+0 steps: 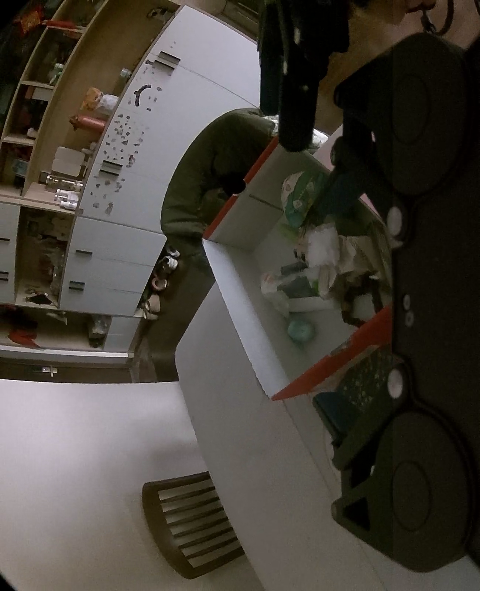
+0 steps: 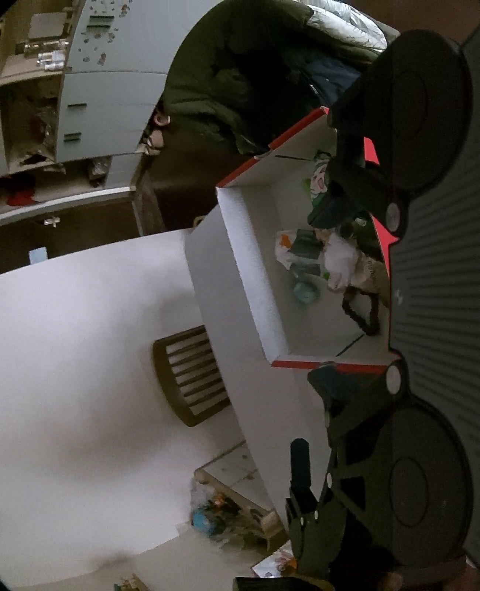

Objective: Organize objects
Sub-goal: 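Lift both tools up and away from the shoebox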

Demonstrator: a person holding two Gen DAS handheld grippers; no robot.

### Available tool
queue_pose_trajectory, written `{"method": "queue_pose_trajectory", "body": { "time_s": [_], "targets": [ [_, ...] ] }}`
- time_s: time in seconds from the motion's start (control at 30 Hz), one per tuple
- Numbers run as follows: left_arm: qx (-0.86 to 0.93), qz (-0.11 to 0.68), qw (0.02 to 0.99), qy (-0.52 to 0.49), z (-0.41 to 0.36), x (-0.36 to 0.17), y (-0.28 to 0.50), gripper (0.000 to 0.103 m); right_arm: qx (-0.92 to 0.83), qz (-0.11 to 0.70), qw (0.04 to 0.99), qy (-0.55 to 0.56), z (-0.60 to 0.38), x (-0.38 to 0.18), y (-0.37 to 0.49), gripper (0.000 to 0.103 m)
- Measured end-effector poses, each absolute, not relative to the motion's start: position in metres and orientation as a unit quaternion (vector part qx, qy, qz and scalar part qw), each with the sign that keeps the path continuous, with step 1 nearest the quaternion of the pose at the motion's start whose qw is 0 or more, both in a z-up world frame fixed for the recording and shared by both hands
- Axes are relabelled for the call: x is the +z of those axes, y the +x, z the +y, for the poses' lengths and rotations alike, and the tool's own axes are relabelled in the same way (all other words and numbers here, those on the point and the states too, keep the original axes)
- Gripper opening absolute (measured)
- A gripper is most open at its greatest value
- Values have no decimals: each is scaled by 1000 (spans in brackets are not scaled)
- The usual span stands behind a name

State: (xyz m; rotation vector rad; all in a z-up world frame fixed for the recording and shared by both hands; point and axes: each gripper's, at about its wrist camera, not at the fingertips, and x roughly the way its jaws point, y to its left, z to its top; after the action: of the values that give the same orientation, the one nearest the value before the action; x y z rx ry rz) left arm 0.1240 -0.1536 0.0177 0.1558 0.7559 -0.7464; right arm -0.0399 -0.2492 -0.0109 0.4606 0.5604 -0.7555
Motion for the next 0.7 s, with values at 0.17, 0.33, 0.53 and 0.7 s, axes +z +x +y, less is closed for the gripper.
{"method": "queue_pose_trajectory", "body": {
  "time_s": [0.17,0.33,0.53,0.7],
  "targets": [
    [-366,355,858,68,-143,18,121,102,-370,256,866,219,-240,-10,-44,91],
    [-372,361,853,63,-137,17,117,102,-377,244,866,222,-230,-11,-48,100],
    [-371,361,854,57,-131,15,112,102,-386,247,860,226,-223,-17,-51,102],
    [-370,361,854,59,-129,13,107,102,-399,250,851,234,-220,-23,-57,102]
  ]
}}
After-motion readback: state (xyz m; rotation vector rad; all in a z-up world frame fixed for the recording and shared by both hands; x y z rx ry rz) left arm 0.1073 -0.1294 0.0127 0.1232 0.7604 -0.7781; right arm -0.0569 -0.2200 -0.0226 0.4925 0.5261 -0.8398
